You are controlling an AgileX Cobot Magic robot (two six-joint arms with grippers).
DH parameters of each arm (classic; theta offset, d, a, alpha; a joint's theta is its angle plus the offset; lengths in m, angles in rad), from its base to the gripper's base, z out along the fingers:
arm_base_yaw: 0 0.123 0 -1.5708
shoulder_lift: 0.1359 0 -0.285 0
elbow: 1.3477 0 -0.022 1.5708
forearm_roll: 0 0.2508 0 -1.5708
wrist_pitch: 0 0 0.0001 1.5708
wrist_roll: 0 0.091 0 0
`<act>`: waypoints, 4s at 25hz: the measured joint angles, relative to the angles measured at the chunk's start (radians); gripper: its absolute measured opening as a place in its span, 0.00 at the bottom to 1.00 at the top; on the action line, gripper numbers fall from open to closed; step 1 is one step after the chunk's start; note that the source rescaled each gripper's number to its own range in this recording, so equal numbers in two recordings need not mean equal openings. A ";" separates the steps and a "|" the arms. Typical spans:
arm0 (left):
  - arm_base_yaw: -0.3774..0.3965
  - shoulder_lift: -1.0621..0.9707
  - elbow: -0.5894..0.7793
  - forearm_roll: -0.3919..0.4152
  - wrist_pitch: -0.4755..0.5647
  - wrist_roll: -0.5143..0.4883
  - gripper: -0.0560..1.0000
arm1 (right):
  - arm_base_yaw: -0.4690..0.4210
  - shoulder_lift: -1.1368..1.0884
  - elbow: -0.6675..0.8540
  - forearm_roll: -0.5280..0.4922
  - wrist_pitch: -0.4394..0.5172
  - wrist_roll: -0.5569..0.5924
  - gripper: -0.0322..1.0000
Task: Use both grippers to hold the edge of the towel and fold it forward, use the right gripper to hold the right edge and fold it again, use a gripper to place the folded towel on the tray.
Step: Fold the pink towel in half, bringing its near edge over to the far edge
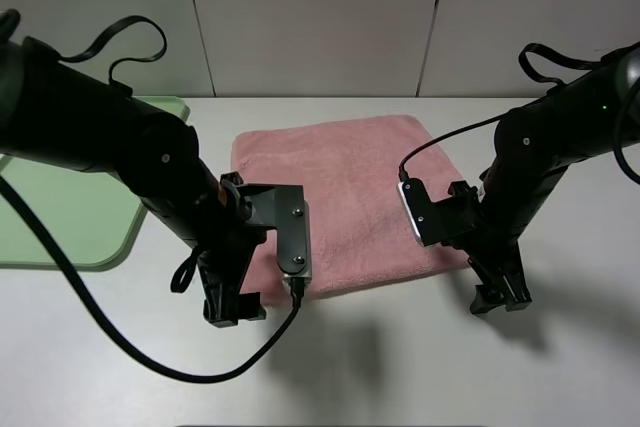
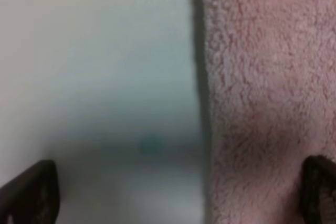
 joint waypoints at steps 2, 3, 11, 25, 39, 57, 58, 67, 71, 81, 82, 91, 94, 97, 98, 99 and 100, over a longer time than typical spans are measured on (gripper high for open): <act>0.000 0.019 0.000 0.000 0.000 0.000 0.97 | 0.000 0.000 0.000 0.000 0.000 0.000 1.00; 0.000 0.028 0.000 0.000 0.000 0.000 0.97 | 0.000 0.000 0.000 0.000 0.000 0.000 1.00; 0.000 0.084 -0.001 -0.015 -0.024 0.000 0.96 | 0.000 0.000 0.000 0.000 -0.002 0.000 1.00; 0.000 0.119 -0.002 -0.038 -0.049 -0.001 0.73 | 0.000 0.000 0.000 0.008 -0.007 0.000 1.00; 0.000 0.123 -0.002 -0.020 -0.093 0.000 0.11 | 0.000 0.002 0.000 0.052 -0.077 0.000 0.18; 0.000 0.103 -0.002 -0.012 -0.049 0.000 0.06 | 0.000 -0.010 -0.001 0.059 -0.032 0.000 0.03; 0.000 0.094 -0.002 -0.010 -0.032 0.000 0.06 | 0.000 -0.017 -0.001 0.060 -0.018 0.000 0.03; 0.000 0.009 0.000 -0.007 0.102 0.000 0.05 | 0.000 -0.131 0.002 0.130 0.093 0.002 0.03; -0.003 -0.041 0.000 -0.007 0.173 0.000 0.05 | 0.045 -0.174 0.002 0.156 0.144 0.003 0.03; -0.078 -0.141 0.000 -0.001 0.351 -0.023 0.05 | 0.265 -0.200 0.002 0.112 0.184 0.254 0.03; -0.078 -0.149 0.000 0.003 0.370 -0.038 0.05 | 0.267 -0.200 0.002 0.108 0.196 0.279 0.03; -0.078 -0.233 0.000 0.050 0.481 -0.108 0.05 | 0.267 -0.201 0.002 0.074 0.319 0.365 0.03; -0.078 -0.250 0.000 0.054 0.503 -0.123 0.05 | 0.268 -0.221 0.002 0.070 0.333 0.372 0.03; -0.078 -0.265 0.000 0.055 0.518 -0.129 0.05 | 0.267 -0.263 0.002 0.063 0.337 0.382 0.03; -0.078 -0.267 0.000 0.055 0.522 -0.131 0.05 | 0.267 -0.279 0.002 0.059 0.340 0.389 0.03; -0.078 -0.268 0.000 0.055 0.524 -0.132 0.05 | 0.267 -0.295 0.002 0.055 0.341 0.397 0.03; -0.078 -0.269 0.000 0.055 0.526 -0.132 0.05 | 0.267 -0.308 0.002 0.051 0.341 0.403 0.03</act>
